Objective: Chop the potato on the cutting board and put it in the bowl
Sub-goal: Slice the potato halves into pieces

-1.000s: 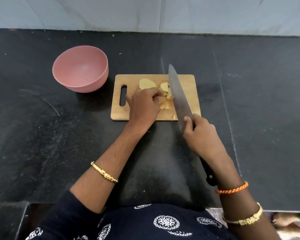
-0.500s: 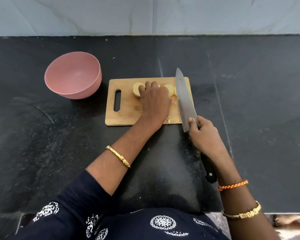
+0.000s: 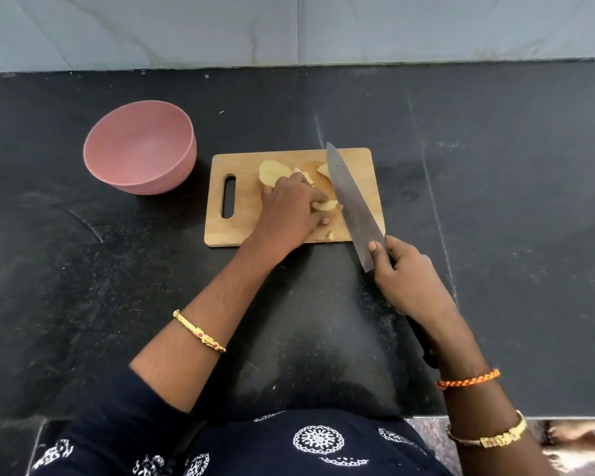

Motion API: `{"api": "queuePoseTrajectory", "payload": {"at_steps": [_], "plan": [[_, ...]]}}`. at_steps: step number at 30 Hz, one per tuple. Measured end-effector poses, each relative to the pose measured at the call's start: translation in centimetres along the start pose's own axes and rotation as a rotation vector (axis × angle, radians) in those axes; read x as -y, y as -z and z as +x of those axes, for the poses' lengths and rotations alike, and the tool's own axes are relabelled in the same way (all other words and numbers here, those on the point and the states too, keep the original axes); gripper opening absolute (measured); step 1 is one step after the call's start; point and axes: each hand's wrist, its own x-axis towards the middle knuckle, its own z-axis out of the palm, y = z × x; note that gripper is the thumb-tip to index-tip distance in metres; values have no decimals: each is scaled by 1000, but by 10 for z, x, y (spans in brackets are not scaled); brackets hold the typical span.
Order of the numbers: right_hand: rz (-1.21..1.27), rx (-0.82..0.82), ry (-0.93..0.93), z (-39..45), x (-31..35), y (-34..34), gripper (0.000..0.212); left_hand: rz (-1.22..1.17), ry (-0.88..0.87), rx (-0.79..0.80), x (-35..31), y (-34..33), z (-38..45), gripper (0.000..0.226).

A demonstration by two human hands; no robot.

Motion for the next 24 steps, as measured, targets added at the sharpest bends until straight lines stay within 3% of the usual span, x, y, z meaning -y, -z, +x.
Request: {"api": "queuePoseTrajectory", "payload": {"at_steps": [11, 17, 24], "plan": [[-194, -66, 101, 8, 11, 1, 34, -96, -16, -142, 4, -14, -3, 27], [-331, 49, 65, 18, 27, -1, 23, -246, -6, -194, 8, -15, -2, 28], [-421, 67, 2, -15, 16, 4, 24, -212, 15, -198, 9, -14, -4, 27]]}}
